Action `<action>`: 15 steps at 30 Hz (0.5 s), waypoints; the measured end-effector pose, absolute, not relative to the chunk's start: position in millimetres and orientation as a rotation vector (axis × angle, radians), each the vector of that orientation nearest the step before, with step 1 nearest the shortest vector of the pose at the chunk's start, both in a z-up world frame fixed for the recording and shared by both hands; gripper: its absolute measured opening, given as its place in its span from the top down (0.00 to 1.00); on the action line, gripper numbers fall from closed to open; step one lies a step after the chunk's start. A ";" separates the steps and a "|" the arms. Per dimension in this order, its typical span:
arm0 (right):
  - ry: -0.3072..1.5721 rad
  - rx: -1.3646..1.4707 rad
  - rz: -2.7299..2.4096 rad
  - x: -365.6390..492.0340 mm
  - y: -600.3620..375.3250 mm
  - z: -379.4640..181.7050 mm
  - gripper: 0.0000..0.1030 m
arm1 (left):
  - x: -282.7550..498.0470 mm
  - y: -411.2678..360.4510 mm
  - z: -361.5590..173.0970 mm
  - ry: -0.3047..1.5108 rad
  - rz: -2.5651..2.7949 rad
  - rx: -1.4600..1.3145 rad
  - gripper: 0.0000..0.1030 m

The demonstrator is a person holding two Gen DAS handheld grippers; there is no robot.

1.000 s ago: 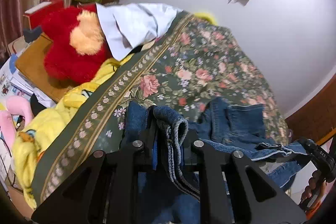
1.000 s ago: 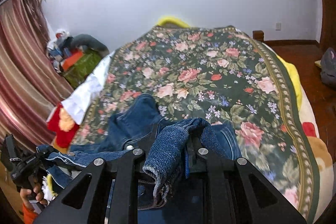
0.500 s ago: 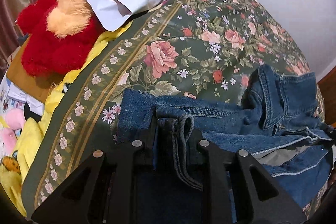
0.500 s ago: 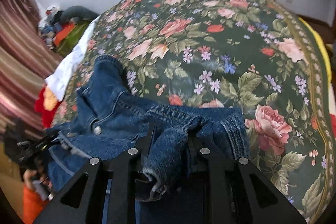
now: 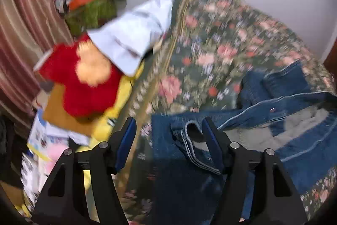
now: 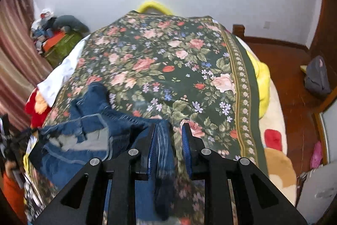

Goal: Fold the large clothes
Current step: 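Fold the held hem up toward the collar with both grippers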

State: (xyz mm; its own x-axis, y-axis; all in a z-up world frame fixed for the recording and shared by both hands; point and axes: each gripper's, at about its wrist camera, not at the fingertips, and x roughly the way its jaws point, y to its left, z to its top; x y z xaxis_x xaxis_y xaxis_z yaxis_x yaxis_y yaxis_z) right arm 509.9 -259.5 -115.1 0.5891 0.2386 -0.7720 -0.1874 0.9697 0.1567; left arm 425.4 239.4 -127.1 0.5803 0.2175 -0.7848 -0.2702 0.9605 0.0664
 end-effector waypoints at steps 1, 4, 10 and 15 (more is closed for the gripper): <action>0.901 0.042 0.265 502.5 -255.9 -110.8 0.82 | 418.8 239.5 -115.7 0.886 0.289 -0.067 0.33; 0.910 0.020 0.331 484.3 -238.4 -109.7 0.82 | 402.5 234.4 -96.6 0.850 0.250 -0.089 0.26; 0.907 -0.049 0.427 450.3 -198.1 -124.2 0.82 | 382.0 194.3 -111.7 0.916 0.136 -0.037 0.24; 0.973 -0.078 0.502 440.5 -167.1 -150.8 0.82 | 379.7 157.7 -144.8 0.968 0.038 -0.030 0.24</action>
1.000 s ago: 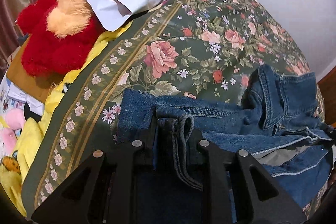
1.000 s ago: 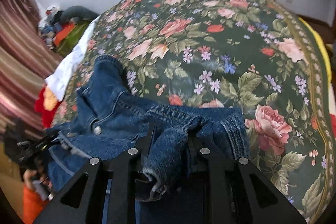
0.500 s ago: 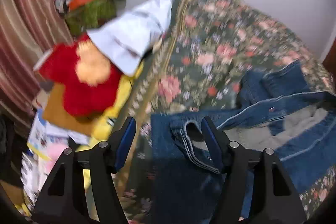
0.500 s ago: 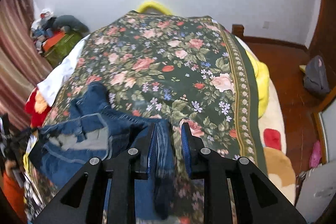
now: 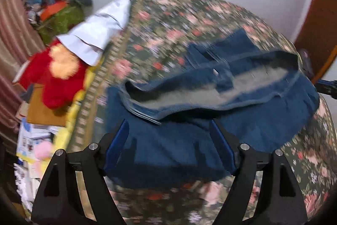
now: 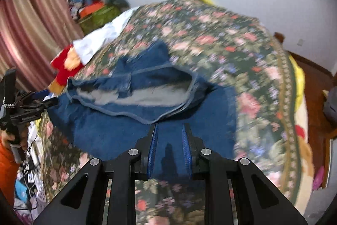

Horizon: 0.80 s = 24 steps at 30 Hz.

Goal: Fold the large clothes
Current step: 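Fold the held hem up toward the collar with both grippers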

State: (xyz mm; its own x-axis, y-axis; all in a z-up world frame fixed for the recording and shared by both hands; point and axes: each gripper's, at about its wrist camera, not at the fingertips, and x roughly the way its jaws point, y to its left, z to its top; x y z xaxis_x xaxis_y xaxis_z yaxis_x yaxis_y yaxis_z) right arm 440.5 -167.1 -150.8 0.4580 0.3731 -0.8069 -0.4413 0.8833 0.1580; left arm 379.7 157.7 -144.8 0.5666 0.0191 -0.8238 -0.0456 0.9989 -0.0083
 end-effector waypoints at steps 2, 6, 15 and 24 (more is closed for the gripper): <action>1.011 -0.100 0.514 441.0 -153.8 -167.3 0.82 | 384.0 146.0 -159.0 1.000 0.008 -0.035 0.24; 1.040 -0.147 0.514 445.5 -132.4 -193.9 0.82 | 402.8 131.4 -188.9 1.051 -0.012 -0.043 0.24; 1.123 -0.289 0.540 495.6 -80.0 -227.9 0.82 | 470.1 151.8 -212.6 1.088 0.053 -0.052 0.29; 0.920 -0.066 0.379 550.6 -94.3 -175.0 0.82 | 507.4 183.0 -170.1 0.982 0.084 -0.161 0.32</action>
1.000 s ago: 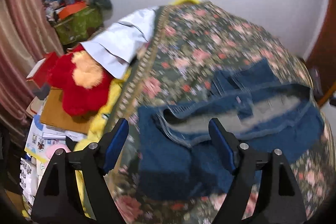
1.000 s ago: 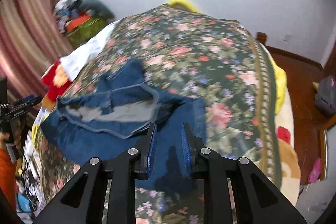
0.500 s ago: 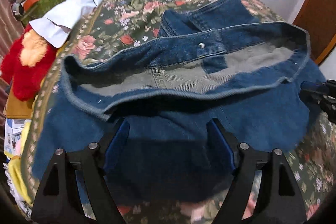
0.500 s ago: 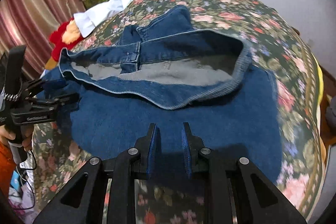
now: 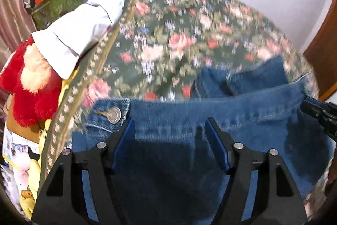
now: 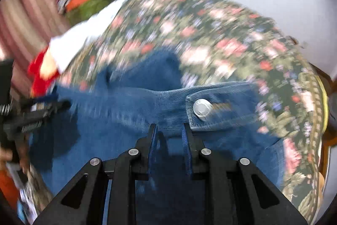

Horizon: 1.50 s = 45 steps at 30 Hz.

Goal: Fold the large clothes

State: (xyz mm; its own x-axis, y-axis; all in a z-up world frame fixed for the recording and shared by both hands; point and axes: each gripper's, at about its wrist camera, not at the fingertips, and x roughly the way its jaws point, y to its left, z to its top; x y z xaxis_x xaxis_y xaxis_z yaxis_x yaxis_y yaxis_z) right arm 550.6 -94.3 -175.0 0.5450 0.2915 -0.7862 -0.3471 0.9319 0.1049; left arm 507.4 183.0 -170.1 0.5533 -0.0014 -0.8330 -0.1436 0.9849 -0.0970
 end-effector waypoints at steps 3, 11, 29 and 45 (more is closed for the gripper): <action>0.837 0.026 0.362 544.3 -110.4 -146.3 0.82 | 497.7 190.3 -144.9 0.926 0.082 -0.201 0.32; 0.864 0.012 0.466 506.0 -110.9 -118.0 0.82 | 449.1 212.1 -94.3 0.838 0.126 -0.178 0.27; 1.066 -0.438 0.627 432.7 -15.6 -239.6 0.80 | 384.1 207.4 -224.9 1.098 0.113 0.054 0.08; 1.023 -0.374 0.383 436.8 -149.6 -192.3 0.73 | 355.5 233.9 -209.1 1.078 0.119 -0.119 0.07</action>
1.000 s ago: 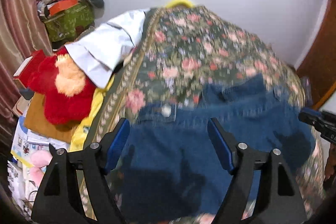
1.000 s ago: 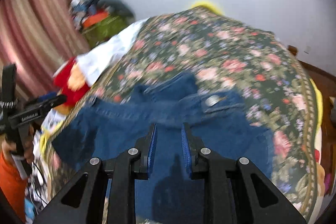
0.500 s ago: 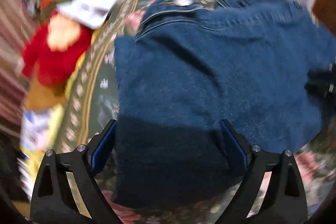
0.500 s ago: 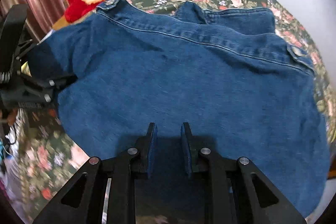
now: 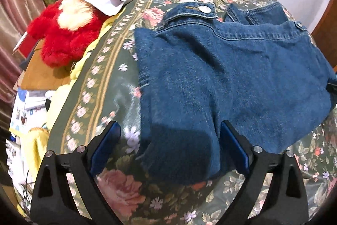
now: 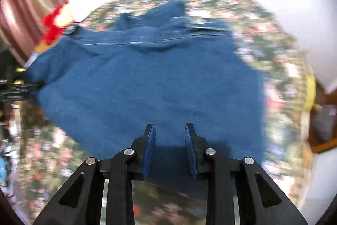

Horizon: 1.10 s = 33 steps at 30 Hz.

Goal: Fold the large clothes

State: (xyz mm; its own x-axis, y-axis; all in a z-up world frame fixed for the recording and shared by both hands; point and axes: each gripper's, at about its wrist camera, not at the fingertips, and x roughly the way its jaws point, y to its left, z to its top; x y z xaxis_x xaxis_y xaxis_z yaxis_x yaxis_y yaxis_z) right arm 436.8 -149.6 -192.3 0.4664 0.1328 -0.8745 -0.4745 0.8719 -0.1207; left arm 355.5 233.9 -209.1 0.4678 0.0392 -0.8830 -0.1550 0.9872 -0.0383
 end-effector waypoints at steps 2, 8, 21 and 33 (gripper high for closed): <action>1.015 -0.355 0.370 434.8 -163.9 -189.1 0.69 | 347.0 237.8 -204.8 1.076 0.146 -0.117 0.06; 1.009 -0.327 0.251 425.7 -213.8 -185.9 0.42 | 318.3 254.4 -198.4 1.085 0.196 -0.120 0.05; 0.954 -0.197 0.217 408.1 -236.0 -149.0 0.33 | 279.4 261.9 -155.5 0.954 0.393 -0.158 0.06; 0.845 -0.305 0.384 395.0 -127.2 -148.5 0.10 | 289.9 245.4 -205.9 0.981 0.241 -0.834 0.06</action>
State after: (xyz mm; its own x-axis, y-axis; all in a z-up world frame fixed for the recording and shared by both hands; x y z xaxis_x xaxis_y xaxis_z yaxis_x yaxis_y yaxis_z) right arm 395.0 -127.2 -148.5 0.6023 0.2067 -0.7711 -0.4445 0.8892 -0.1089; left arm 289.9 245.4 -205.9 0.5585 -0.1759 -0.8106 -0.5320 0.6739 -0.5128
